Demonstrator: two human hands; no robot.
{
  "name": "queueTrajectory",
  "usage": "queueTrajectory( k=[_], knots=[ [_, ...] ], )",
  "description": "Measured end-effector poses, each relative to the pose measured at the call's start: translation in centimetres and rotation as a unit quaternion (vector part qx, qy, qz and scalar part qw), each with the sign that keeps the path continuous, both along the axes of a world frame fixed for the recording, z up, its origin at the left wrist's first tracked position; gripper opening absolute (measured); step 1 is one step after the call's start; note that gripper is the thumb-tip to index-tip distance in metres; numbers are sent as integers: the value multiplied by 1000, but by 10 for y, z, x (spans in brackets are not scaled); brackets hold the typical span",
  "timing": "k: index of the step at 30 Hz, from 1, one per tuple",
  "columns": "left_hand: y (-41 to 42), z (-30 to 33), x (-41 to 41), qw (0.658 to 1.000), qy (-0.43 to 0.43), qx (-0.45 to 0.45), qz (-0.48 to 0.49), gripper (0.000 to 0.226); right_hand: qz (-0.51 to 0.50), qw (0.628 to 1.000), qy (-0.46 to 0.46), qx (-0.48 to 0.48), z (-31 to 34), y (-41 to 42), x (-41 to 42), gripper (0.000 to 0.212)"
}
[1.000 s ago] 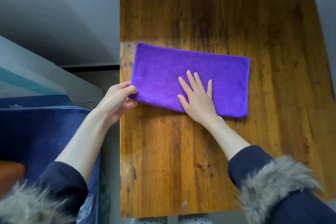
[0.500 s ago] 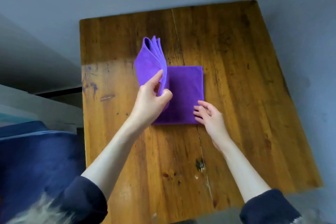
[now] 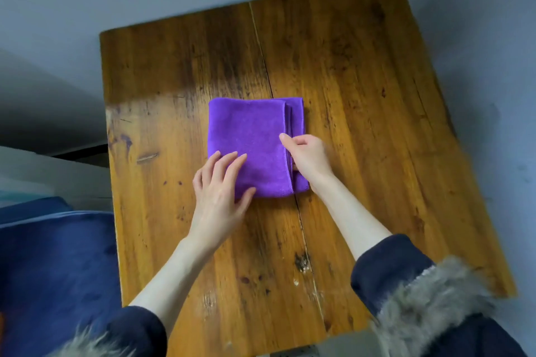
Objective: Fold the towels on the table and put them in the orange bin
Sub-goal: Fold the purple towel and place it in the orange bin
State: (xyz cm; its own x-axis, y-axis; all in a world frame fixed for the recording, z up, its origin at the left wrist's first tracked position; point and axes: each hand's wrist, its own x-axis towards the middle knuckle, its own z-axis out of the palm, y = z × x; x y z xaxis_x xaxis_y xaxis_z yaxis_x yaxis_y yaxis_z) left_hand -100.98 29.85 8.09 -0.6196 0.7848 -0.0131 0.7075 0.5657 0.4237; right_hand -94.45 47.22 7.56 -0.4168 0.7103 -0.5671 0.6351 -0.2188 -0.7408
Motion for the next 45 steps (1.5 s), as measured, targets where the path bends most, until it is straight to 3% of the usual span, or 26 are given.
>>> queueTrajectory(
  k=[4,9,14,22,30,35,38,41,43,45],
  knots=[
    [-6,-12,0,994,1,-97,-58,83,70,993,-56,82,-5,5,-14,17],
    [-2,-15,-4,991,33,-110,-67,73,158,964,-44,208,-6,2,-5,11],
    [3,-14,2,991,56,-88,-82,48,86,984,1,156,-8,8,-3,8],
    [5,-26,4,983,72,-130,-107,49,10,998,-6,67,-10,19,-2,18],
    [3,-27,5,973,85,-171,-131,57,82,990,-96,61,-2,-11,43,40],
    [-1,-19,12,978,53,-163,-120,57,86,986,-114,91,-2,-14,55,35],
    [-9,-9,19,985,35,-122,-114,49,190,962,-166,104,4,0,50,24],
    [-20,-2,24,993,26,-46,-101,35,301,918,-250,58,14,13,49,14],
    [-27,-2,21,995,31,-2,-96,31,294,922,-250,41,15,13,50,27],
    [-32,-5,14,996,41,12,-84,35,220,949,-208,84,13,7,49,39]
  ],
)
